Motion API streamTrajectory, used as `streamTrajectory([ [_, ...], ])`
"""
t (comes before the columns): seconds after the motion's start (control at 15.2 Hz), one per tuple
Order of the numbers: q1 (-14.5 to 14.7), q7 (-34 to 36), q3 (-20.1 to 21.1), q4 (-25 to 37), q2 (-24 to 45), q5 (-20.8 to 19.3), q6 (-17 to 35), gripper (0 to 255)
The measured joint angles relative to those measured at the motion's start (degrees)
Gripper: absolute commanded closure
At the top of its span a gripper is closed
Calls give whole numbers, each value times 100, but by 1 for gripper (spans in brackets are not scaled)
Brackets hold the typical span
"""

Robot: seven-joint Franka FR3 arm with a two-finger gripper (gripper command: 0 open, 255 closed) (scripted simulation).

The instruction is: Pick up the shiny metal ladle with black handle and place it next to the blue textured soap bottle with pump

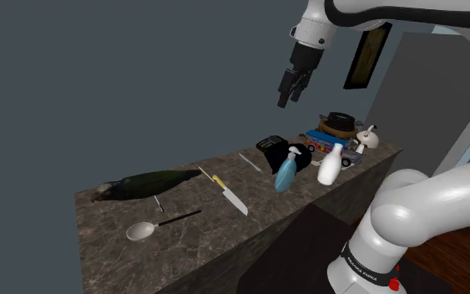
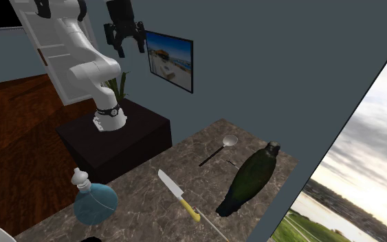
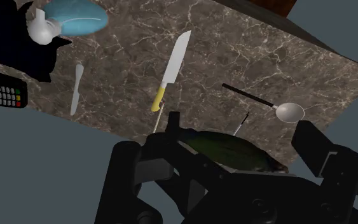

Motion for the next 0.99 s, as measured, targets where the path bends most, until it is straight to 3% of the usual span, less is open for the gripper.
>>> streamTrajectory([
  [0.33, 128, -305, 6, -136, 401, -45, 479, 0],
  [0.99, 495, -1220, 117, -224, 2052, -211, 2040, 0],
])
